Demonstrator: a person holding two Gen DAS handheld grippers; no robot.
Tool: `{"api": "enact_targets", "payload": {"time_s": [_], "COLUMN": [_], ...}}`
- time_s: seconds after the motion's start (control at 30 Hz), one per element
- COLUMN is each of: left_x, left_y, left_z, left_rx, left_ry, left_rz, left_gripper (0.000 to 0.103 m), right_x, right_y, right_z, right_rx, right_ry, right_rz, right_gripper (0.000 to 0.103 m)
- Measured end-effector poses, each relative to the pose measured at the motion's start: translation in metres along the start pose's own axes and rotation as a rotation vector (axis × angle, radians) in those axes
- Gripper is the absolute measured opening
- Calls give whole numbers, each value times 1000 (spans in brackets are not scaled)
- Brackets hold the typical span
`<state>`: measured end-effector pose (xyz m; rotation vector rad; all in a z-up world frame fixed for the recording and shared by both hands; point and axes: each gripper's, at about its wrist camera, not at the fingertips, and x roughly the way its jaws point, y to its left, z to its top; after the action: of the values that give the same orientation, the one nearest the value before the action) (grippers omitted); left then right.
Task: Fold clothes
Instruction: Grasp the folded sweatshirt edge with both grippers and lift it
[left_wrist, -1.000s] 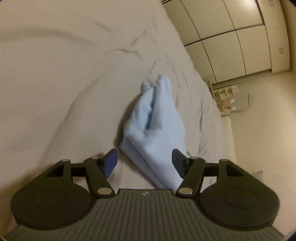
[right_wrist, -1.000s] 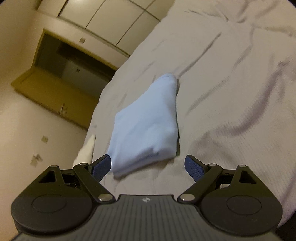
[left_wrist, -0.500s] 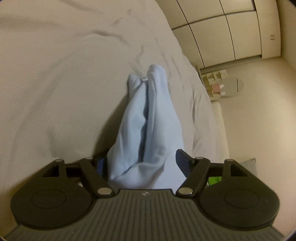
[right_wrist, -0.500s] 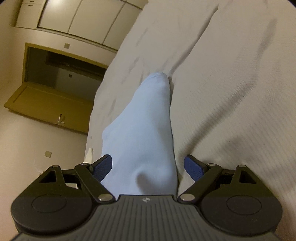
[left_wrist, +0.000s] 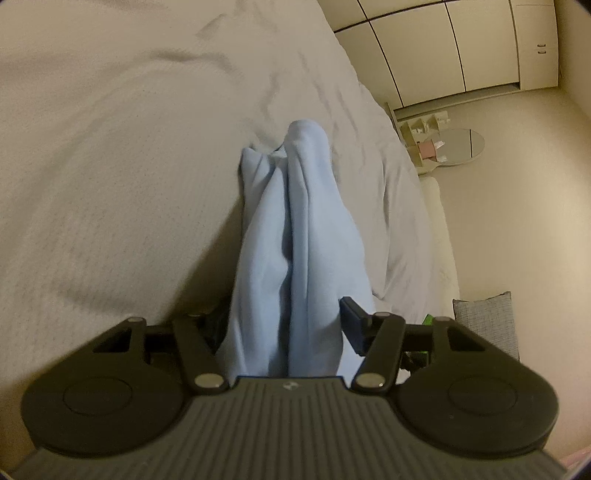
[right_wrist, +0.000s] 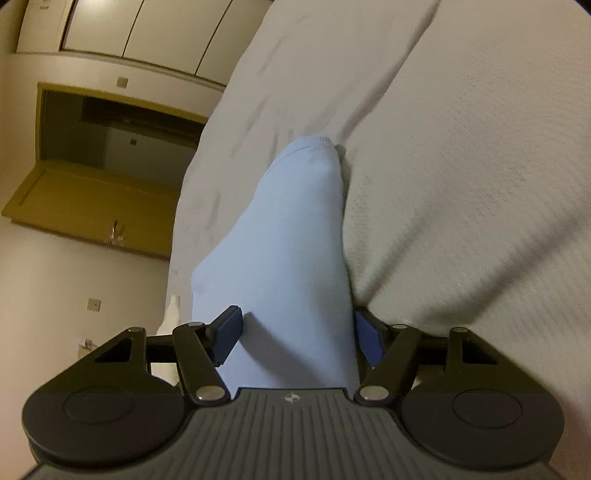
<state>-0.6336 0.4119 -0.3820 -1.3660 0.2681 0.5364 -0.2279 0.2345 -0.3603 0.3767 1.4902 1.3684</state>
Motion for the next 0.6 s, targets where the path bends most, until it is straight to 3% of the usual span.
{"api": "enact_targets", "payload": {"time_s": [0.13, 0.33, 0.5, 0.6], "left_x": [2, 0, -12, -36], "left_y": [-1, -6, -26, -40], "left_z": [0, 1, 5, 15], "left_rx": [22, 72, 115, 101], "left_ry": [28, 56, 71, 59], "left_rz": [14, -6, 10, 14], "left_gripper": [48, 25, 18, 17], "right_x": [16, 21, 13, 7], "right_y": [4, 6, 14, 43], "right_z": [-1, -6, -11, -9], "right_rx": [-35, -98, -80, -115], "right_ry": [0, -15, -44, -53], "right_rz": [1, -4, 5, 9], "right_gripper": [68, 42, 30, 27]}}
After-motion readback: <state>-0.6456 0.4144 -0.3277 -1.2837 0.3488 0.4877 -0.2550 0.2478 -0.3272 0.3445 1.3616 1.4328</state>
